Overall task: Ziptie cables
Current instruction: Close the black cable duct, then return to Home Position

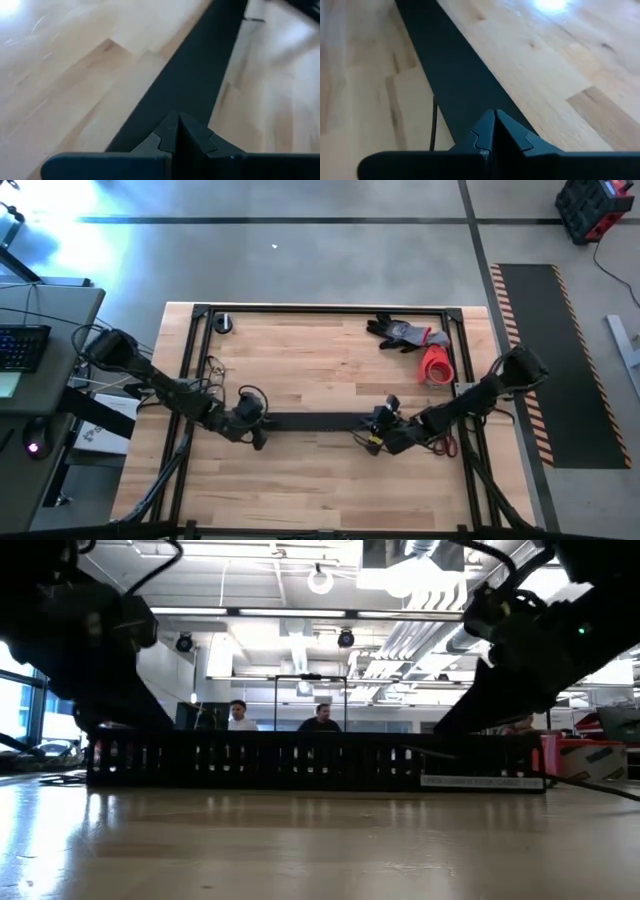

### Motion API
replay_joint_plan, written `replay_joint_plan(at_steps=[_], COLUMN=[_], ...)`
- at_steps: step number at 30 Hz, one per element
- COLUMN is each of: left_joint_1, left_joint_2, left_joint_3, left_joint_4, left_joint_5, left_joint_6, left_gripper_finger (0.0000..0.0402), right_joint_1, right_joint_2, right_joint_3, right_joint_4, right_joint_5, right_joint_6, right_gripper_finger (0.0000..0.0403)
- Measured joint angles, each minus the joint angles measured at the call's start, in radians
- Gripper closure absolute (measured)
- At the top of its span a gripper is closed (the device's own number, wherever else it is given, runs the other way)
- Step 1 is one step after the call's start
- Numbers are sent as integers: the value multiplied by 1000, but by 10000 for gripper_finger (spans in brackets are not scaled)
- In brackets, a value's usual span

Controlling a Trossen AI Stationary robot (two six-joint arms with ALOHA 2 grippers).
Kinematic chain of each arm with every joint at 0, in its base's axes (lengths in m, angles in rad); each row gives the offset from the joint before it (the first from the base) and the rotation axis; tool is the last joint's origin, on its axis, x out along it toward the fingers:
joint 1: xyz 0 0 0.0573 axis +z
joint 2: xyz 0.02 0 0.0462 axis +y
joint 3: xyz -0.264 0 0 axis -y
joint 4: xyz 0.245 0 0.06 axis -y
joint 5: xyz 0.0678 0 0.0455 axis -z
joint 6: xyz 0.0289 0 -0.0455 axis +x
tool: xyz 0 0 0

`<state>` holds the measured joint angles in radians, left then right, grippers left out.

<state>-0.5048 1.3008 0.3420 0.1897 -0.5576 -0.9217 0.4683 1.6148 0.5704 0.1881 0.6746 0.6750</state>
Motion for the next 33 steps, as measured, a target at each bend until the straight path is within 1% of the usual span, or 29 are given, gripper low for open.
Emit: replay_joint_plan(at_steps=[2, 4, 8, 13, 17, 19, 20, 23, 26, 30, 33], left_joint_1=[29, 63, 132, 204, 249, 268, 277, 316, 366, 451, 516], left_joint_2=[41, 61, 45, -49, -175, -247, -285, -398, -521, -670, -749], left_joint_3=[6, 11, 7, 1, 10, 30, 34, 50, 53, 50, 48], left_joint_4=[-20, -42, -56, -84, -116, -108, -115, -139, -149, -249, -359], left_joint_5=[0, -7, -7, 69, 143, 183, 199, 244, 308, 350, 351], left_joint_6=[-38, -37, 52, 168, 248, 286, 309, 379, 434, 484, 520], left_gripper_finger=[402, 402, 402, 402, 402, 402, 402, 402, 402, 402, 402], right_joint_1=[-20, -48, -90, -137, -135, -139, -148, -190, -247, -357, -434], right_joint_2=[19, 22, 22, -8, -119, -195, -237, -387, -548, -759, -890], right_joint_3=[0, -1, -1, -2, -6, -5, -5, -5, -4, -9, -62], right_joint_4=[12, 10, 10, 17, 3, -12, -33, -127, -253, -373, -374], right_joint_5=[8, 34, 30, 32, 10, -62, -115, -271, -369, -491, -644], right_joint_6=[28, 60, -34, -78, -178, -229, -247, -295, -341, -423, -494], right_gripper_finger=[403, 403, 403, 403, 403, 403, 403, 403, 403, 403, 403])
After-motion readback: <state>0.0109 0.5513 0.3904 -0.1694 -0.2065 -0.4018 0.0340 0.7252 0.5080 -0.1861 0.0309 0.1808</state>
